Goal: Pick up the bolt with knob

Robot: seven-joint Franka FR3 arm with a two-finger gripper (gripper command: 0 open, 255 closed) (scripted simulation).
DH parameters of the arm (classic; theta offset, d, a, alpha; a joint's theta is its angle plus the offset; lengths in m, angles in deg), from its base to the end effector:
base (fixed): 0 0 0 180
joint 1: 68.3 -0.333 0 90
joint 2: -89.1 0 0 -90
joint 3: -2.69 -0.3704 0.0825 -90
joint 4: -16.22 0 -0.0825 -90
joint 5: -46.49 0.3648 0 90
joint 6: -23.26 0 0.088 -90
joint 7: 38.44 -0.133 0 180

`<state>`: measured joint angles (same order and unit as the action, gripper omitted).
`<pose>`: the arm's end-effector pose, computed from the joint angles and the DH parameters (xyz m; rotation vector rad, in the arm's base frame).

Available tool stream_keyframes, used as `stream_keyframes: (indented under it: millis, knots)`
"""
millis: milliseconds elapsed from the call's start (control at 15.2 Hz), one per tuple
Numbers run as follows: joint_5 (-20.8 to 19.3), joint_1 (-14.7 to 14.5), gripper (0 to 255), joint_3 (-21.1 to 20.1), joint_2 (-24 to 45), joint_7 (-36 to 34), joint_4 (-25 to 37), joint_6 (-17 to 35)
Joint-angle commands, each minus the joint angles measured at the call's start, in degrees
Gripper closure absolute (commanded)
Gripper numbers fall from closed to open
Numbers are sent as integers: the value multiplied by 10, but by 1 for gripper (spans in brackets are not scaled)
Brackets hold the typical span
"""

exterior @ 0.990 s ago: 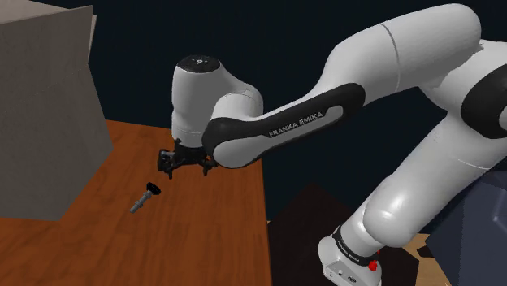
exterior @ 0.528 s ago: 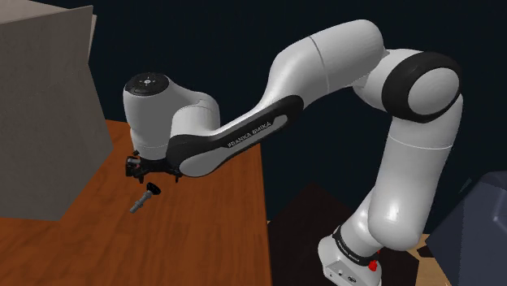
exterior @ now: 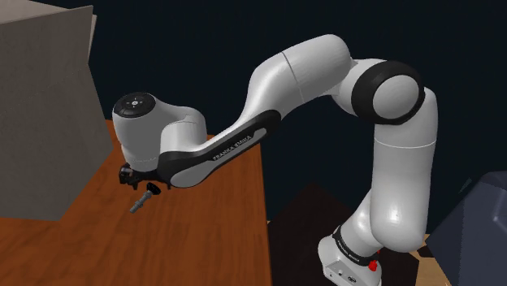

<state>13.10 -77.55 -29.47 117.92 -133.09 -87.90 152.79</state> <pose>0.5362 0.3861 0.3347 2.9494 -0.9499 0.3091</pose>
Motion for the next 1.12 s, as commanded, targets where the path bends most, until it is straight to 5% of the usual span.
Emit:
stream_keyframes:
  millis: [0,132,198,1056]
  knots:
    - [-11,-5,0,7,13,-9,-3,13]
    - [-11,-5,0,7,13,-9,-3,13]
    - [-12,-5,255,7,13,-10,-4,14]
    - [5,2,255,-3,-6,4,1,-6]
